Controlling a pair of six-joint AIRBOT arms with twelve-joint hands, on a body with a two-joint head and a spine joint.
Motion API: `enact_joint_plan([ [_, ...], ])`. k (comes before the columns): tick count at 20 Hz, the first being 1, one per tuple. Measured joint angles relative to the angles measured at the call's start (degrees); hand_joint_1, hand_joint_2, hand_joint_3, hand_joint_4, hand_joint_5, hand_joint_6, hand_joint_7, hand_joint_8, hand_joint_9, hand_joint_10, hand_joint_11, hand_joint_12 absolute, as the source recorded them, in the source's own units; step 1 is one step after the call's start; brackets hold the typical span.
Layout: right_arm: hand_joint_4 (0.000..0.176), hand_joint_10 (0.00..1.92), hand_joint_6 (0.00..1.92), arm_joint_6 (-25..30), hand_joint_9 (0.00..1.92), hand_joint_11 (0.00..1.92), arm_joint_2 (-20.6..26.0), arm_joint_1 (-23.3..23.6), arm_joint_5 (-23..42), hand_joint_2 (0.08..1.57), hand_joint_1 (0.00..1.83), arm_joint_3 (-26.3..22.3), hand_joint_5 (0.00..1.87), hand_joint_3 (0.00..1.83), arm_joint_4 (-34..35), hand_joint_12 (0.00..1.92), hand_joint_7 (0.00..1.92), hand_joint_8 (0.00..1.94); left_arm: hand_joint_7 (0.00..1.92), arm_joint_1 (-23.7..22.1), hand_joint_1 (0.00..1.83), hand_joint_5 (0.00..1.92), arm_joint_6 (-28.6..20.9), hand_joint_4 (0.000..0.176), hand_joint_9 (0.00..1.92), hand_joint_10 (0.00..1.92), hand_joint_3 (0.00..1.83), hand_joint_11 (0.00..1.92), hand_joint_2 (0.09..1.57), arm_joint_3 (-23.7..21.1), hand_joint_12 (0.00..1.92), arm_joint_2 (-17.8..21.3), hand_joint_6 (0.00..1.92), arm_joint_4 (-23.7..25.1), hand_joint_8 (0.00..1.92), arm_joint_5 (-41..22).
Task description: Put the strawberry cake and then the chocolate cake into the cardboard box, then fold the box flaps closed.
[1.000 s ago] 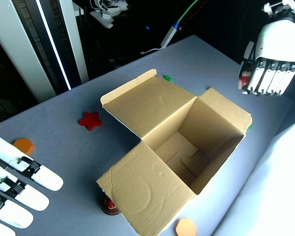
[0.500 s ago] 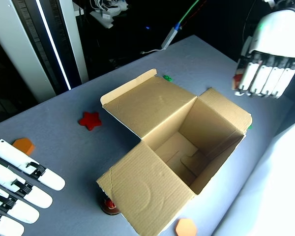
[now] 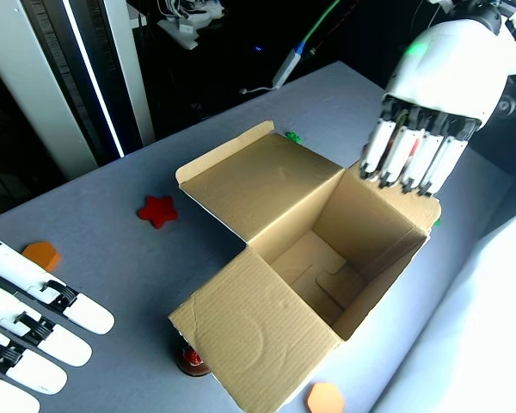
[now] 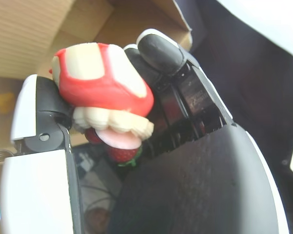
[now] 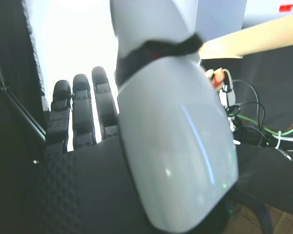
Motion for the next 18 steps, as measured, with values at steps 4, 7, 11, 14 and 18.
enact_joint_plan([
  [4,0.021,0.0,0.0,-0.2,0.06,0.0,-0.1,0.0,0.0,1.04,1.14,0.0,0.02,0.01,0.0,0.3,0.08,0.0,0.75,2.2,1.14,0.7,0.5,0.03,0.75,1.43,0.0,0.73,1.26,1.8,1.57,-2.9,1.47,0.3,1.39,0.5],
  [7,0.013,0.01,0.0,-0.3,0.03,0.0,-0.2,0.1,0.0,1.03,1.16,0.0,0.03,0.0,0.0,0.14,0.06,0.0,0.69,4.3,1.3,0.68,0.9,0.0,0.76,1.46,0.0,0.69,1.24,4.9,1.58,-5.7,1.45,0.9,1.42,0.5],
  [11,0.0,0.01,0.0,-0.4,0.05,0.0,-0.2,0.1,0.0,1.01,1.2,0.0,0.05,0.0,0.0,0.12,0.06,0.0,0.72,4.9,1.13,0.66,1.8,0.011,0.74,1.39,0.0,0.72,1.27,7.9,1.56,-8.9,1.43,0.3,1.49,1.6],
  [14,0.003,0.01,0.01,-0.6,0.06,0.0,-0.5,0.1,0.0,1.0,1.18,0.0,0.04,0.0,0.0,0.27,0.06,0.0,0.73,4.9,1.13,0.67,1.9,0.002,0.74,1.42,0.0,0.71,1.27,8.5,1.62,-10.2,1.4,0.1,1.5,1.7],
  [18,0.003,0.01,0.01,-0.7,0.05,0.0,-0.6,0.1,0.0,1.01,1.15,0.0,0.03,0.0,0.0,0.11,0.07,0.0,0.73,5.0,1.13,0.67,2.1,0.0,0.72,1.45,0.0,0.7,1.27,8.6,1.6,-10.4,1.4,0.2,1.51,2.1],
])
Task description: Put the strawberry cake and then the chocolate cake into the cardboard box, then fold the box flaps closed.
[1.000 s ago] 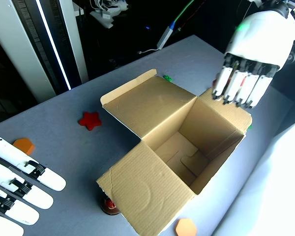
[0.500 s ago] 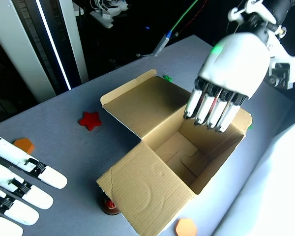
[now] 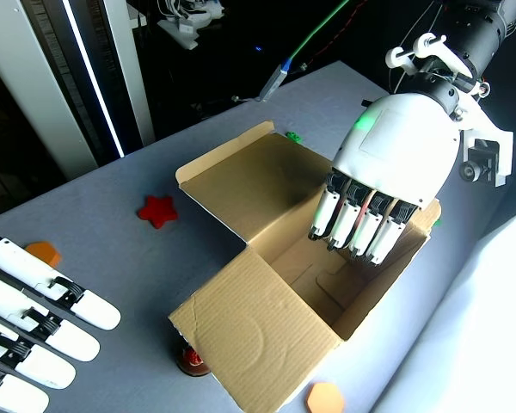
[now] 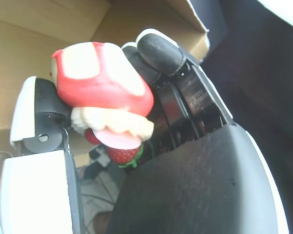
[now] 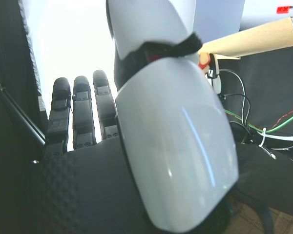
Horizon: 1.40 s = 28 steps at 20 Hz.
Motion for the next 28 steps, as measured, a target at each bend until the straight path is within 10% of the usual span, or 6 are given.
enact_joint_plan([
  [4,0.013,0.0,0.01,0.0,0.05,0.0,-0.1,0.0,-0.1,1.03,1.13,0.0,0.03,0.01,0.0,0.23,0.06,0.0,0.73,0.2,1.13,0.63,0.0,0.0,0.65,1.18,0.0,0.6,1.28,0.0,1.44,0.0,1.41,0.3,1.48,0.2],
  [6,0.017,0.0,0.01,-0.1,0.04,0.0,-0.1,0.0,-0.1,1.04,1.16,0.0,0.03,0.01,0.0,0.23,0.05,0.0,0.64,0.3,1.13,0.54,0.0,0.0,0.65,0.62,0.0,0.47,1.17,0.0,1.18,0.0,0.49,0.3,0.39,0.2],
  [8,0.031,0.0,0.01,-0.1,0.05,0.0,-0.1,0.0,-0.1,1.06,1.1,0.0,0.05,0.01,-0.1,0.38,0.07,0.0,0.59,0.5,1.04,0.6,0.1,0.0,0.67,0.14,0.0,0.31,1.09,0.0,1.04,0.0,0.06,0.3,0.01,0.3],
  [16,0.028,0.0,0.01,-0.3,0.03,0.0,-0.9,-0.1,0.7,1.07,1.11,0.0,0.03,0.0,3.4,0.31,0.04,0.0,0.2,-0.1,0.86,0.2,0.3,0.048,0.25,0.0,0.0,0.0,0.97,0.4,0.85,0.0,0.0,0.4,0.0,0.2],
  [22,0.025,0.01,0.01,-0.5,0.09,0.0,-2.8,-2.3,2.4,1.06,1.12,0.7,0.04,0.0,4.0,0.41,0.06,0.0,0.23,-1.6,0.74,0.16,0.5,0.04,0.27,0.01,0.0,0.0,0.96,1.2,0.84,0.0,0.0,1.0,0.01,0.3],
  [28,0.031,0.0,0.0,-2.4,0.06,0.0,-7.5,-5.1,4.3,1.1,1.01,4.2,0.05,0.01,12.8,0.3,0.06,0.0,0.22,-5.1,0.03,0.18,0.5,0.011,0.2,0.0,0.01,0.0,1.24,3.7,0.69,2.3,0.0,1.7,0.0,-0.8],
])
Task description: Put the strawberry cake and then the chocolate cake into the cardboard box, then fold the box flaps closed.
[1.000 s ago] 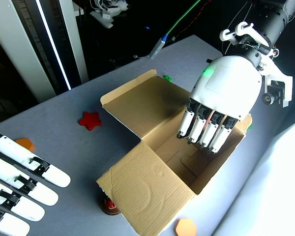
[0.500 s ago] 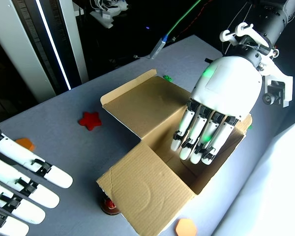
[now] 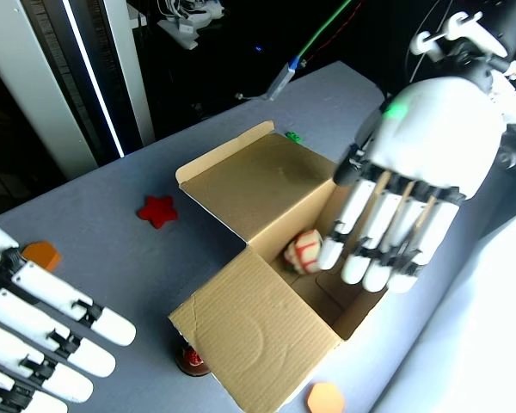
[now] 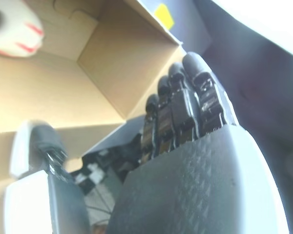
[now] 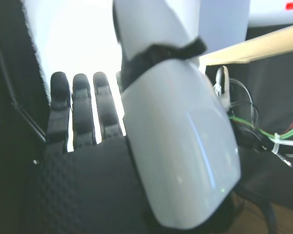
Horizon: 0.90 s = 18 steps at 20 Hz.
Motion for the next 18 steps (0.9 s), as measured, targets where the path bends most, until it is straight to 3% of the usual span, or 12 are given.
enact_joint_plan([
  [5,0.025,0.0,0.01,-0.5,0.04,0.0,-2.8,0.0,0.4,1.13,0.98,1.0,0.03,0.02,1.7,0.16,0.04,0.0,0.23,-1.3,0.0,0.19,-2.6,0.004,0.21,0.01,0.0,0.0,1.22,-1.4,0.63,6.5,0.0,2.3,0.01,-4.6],
  [6,0.028,0.0,0.0,-1.8,0.04,0.0,-4.3,0.0,0.7,1.13,0.96,1.7,0.02,0.02,4.2,0.14,0.04,0.0,0.23,-1.3,0.0,0.2,-3.6,0.011,0.21,0.0,0.0,0.0,1.22,-2.0,0.63,8.3,0.0,3.2,0.0,-5.4],
  [11,0.03,0.01,0.0,-5.3,0.06,0.0,-11.5,-0.4,0.9,1.12,0.98,7.6,0.0,0.01,15.0,0.25,0.03,0.0,0.21,-1.4,0.0,0.2,-7.1,0.007,0.19,0.0,0.0,0.0,1.22,-5.4,0.65,17.0,0.0,5.9,0.0,-8.5],
  [13,0.03,0.01,0.01,-5.3,0.06,0.0,-14.1,-1.0,1.1,1.12,0.99,9.4,0.03,0.01,15.6,0.25,0.04,0.0,0.21,-1.3,0.0,0.21,-8.2,0.005,0.19,0.0,0.0,0.0,1.22,-5.4,0.68,19.0,0.0,5.8,0.0,-8.9],
  [14,0.026,0.01,0.01,-5.3,0.06,0.0,-15.8,-1.6,1.4,1.09,1.01,10.5,0.05,0.0,15.9,0.15,0.06,0.01,0.21,-1.1,0.0,0.2,-8.3,0.006,0.19,0.0,0.0,0.0,1.22,-5.7,0.66,20.0,0.0,5.7,0.0,-8.8],
  [18,0.025,0.01,0.0,-5.4,0.07,0.0,-21.0,-2.4,1.5,1.09,1.01,14.6,0.04,0.0,16.2,0.15,0.05,0.0,0.22,2.3,0.0,0.21,-8.3,0.005,0.2,0.0,0.0,0.0,1.22,-6.1,0.67,23.2,0.01,5.2,0.0,-9.1],
])
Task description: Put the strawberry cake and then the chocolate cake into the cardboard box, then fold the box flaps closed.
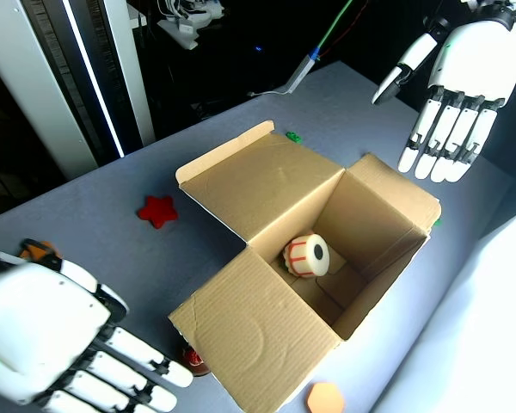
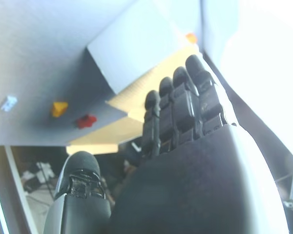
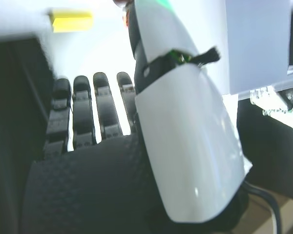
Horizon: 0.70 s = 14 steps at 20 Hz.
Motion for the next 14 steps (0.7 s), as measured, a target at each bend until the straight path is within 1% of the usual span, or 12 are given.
enact_joint_plan([
  [2,0.022,0.01,0.0,0.3,0.08,0.0,-3.3,0.0,0.7,1.07,1.03,3.1,0.06,0.0,0.1,0.2,0.07,0.0,0.23,3.6,0.0,0.22,1.1,0.008,0.2,0.01,0.0,0.0,1.22,-0.9,0.65,2.3,0.0,-1.0,0.0,0.7],
  [3,0.022,0.01,0.0,0.4,0.08,0.0,-4.1,0.1,0.8,1.07,1.03,3.7,0.06,0.0,0.2,0.2,0.07,0.0,0.23,5.1,0.0,0.22,1.8,0.008,0.2,0.01,0.0,0.0,1.22,-1.8,0.65,3.2,0.0,-2.1,0.0,1.0],
  [4,0.02,0.0,0.01,0.5,0.04,0.0,-5.3,0.5,0.7,1.08,1.01,4.3,0.05,0.0,0.2,0.08,0.05,0.0,0.23,7.6,0.0,0.22,2.9,0.004,0.21,0.01,0.0,0.0,1.23,-3.3,0.66,4.4,0.0,-3.8,0.0,1.7],
  [5,0.018,0.0,0.01,1.2,0.05,0.0,-6.3,0.8,0.5,1.08,1.01,4.8,0.05,0.0,0.1,0.17,0.05,0.0,0.23,10.0,0.0,0.21,3.8,0.002,0.21,0.0,0.0,0.0,1.23,-4.9,0.66,5.5,0.0,-5.6,0.0,2.6],
  [6,0.019,0.01,0.01,1.6,0.06,0.0,-7.2,1.5,0.1,1.08,1.0,5.3,0.06,0.0,0.0,0.23,0.06,0.0,0.23,12.5,0.0,0.21,5.1,0.001,0.21,0.0,0.0,0.0,1.23,-6.8,0.68,6.3,0.0,-8.3,0.0,3.8],
  [7,0.019,0.01,0.01,1.9,0.06,0.0,-7.8,1.8,0.1,1.08,1.0,6.0,0.06,0.0,0.0,0.23,0.06,0.0,0.23,14.9,0.0,0.21,6.0,0.001,0.21,0.0,0.0,0.0,1.23,-8.6,0.68,7.2,0.0,-11.6,0.0,5.0],
  [8,0.016,0.01,0.0,1.9,0.07,0.0,-8.6,2.0,0.2,1.09,1.0,6.8,0.07,0.0,0.2,0.27,0.07,0.0,0.2,17.9,0.0,0.2,6.6,0.0,0.17,0.0,0.0,0.0,1.23,-10.4,0.65,7.9,0.0,-15.1,0.0,6.3],
  [10,0.005,0.0,0.01,1.9,0.06,0.0,-9.8,2.2,0.4,1.09,1.04,8.2,0.08,0.0,2.0,0.23,0.06,0.0,0.2,24.4,0.0,0.21,8.2,0.002,0.17,0.0,0.0,0.0,1.23,-14.8,0.69,10.1,0.0,-21.9,0.0,9.6],
  [11,0.006,0.01,0.01,1.9,0.08,0.0,-10.0,2.2,0.3,1.09,1.02,8.4,0.09,0.0,2.2,0.26,0.08,0.0,0.2,26.2,0.0,0.2,9.0,0.005,0.17,0.0,0.0,0.0,1.22,-16.0,0.7,10.6,0.0,-23.3,0.0,10.5],
  [12,0.009,0.01,0.0,1.9,0.08,0.0,-10.5,2.2,0.5,1.09,1.03,8.7,0.08,0.0,2.2,0.26,0.08,0.0,0.2,28.0,0.0,0.2,9.9,0.002,0.17,0.0,0.0,0.0,1.22,-17.5,0.7,11.1,0.0,-24.7,0.0,11.7],
  [13,0.007,0.01,0.0,1.9,0.08,0.0,-11.0,2.2,0.9,1.09,1.03,8.9,0.08,0.0,2.2,0.26,0.08,0.0,0.2,29.2,0.0,0.2,11.0,0.0,0.17,0.0,0.0,0.0,1.23,-18.8,0.7,11.3,0.0,-25.9,0.0,12.6],
  [14,0.021,0.0,0.0,1.8,0.04,0.0,-11.4,2.2,1.1,1.12,1.0,8.9,0.06,0.01,2.6,0.14,0.05,0.0,0.19,30.1,0.0,0.19,11.3,0.0,0.15,0.0,0.0,0.0,1.23,-20.1,0.66,11.4,0.0,-26.9,0.0,13.4],
])
